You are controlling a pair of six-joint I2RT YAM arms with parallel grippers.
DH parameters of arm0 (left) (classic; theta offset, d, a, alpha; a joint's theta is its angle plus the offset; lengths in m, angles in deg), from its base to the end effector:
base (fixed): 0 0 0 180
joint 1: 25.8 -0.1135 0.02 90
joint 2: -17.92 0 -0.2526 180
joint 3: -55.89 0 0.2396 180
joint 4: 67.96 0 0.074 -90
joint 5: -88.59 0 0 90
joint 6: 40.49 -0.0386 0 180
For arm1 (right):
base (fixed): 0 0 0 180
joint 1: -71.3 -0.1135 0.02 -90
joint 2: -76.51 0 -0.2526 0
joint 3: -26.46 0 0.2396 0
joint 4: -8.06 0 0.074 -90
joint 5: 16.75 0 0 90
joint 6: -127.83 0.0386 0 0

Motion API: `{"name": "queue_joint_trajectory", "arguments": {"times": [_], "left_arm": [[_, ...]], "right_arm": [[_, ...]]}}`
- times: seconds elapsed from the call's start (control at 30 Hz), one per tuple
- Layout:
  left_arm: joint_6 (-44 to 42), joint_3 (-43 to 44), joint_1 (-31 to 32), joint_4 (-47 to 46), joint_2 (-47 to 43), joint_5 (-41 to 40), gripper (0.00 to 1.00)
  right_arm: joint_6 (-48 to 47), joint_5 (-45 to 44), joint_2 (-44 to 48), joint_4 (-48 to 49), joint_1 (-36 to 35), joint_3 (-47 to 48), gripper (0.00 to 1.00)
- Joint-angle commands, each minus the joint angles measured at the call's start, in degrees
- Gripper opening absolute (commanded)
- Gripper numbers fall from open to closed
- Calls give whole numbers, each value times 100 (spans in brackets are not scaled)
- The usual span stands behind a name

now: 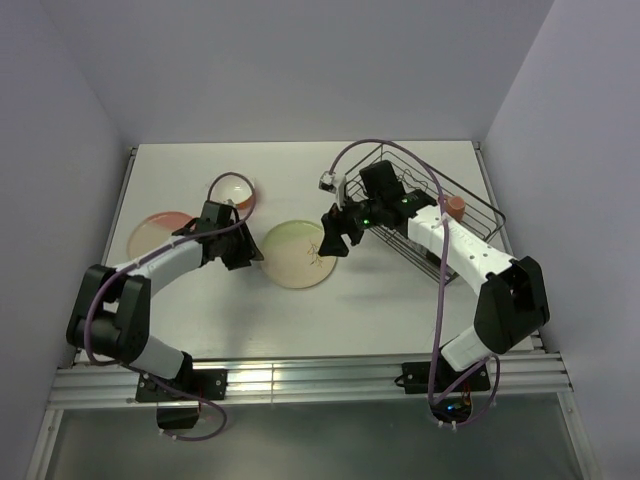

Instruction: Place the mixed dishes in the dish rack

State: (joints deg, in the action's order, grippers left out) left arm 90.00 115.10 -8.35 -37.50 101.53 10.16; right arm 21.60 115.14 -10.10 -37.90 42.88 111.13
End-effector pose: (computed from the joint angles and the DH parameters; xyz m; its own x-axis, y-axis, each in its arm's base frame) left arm 0.2595 -0.0897 0.1741 -0.8556 -0.3979 -0.3312 -0.1994 0.8437 -0.4985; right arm 0.2634 0.1718 0.2813 -0.4175 -0.4625 -0.7822 -0.9006 0.3254 0.2883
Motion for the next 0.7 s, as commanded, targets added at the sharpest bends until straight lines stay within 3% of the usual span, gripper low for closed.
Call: {"name": "queue_joint_trajectory", "arguments": {"times": [0.0,0.4,0.5,0.53,0.63,0.67], "left_arm": [[-6,617,179,283,409,-629,48],[47,1084,593,574,1473,-1719,42],[90,1031,619,522,1535,-1877,31],[108,1005,636,513,1535,-1948,20],[126,917,689,434,1483,-2001,0],[126,891,707,408,1413,-2001,0]], "right_arm": [[462,38,83,781,-14,-82,79],[770,100,338,1318,-5,-496,79],[805,126,329,1344,12,-504,79],[814,153,329,1371,-5,-504,79],[823,170,303,1371,-5,-487,79],[806,179,302,1362,-5,-478,79]]}}
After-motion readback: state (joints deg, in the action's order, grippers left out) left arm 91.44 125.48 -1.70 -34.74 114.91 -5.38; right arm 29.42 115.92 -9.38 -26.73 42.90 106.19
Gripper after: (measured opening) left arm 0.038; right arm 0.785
